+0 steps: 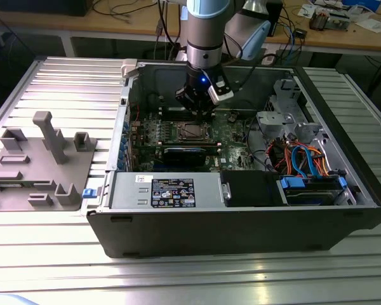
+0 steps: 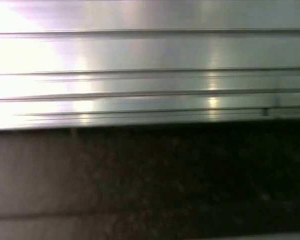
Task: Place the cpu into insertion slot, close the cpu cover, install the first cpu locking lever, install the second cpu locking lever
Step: 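Install the first cpu locking lever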
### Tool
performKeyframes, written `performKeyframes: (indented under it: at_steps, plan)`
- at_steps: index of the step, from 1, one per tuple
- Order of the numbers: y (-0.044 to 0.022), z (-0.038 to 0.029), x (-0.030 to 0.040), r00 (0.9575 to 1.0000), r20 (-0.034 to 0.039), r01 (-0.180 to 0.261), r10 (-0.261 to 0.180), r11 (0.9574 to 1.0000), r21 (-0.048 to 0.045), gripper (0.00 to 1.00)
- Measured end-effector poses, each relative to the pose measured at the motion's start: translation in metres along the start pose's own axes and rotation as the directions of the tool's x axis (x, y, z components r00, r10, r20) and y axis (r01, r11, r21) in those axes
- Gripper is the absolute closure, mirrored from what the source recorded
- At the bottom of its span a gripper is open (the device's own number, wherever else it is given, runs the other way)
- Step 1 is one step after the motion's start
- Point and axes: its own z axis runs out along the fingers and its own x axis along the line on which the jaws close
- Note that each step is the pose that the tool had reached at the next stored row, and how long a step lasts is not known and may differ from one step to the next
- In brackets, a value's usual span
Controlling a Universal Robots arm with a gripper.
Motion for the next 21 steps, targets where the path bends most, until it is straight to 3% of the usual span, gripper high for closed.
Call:
performKeyframes:
  at_steps: [21]
  plan:
    - [0.0001,-0.0017,-0.0005,1.0000,0.0002,0.000,0.000,1.0000,-0.0003,0.89]
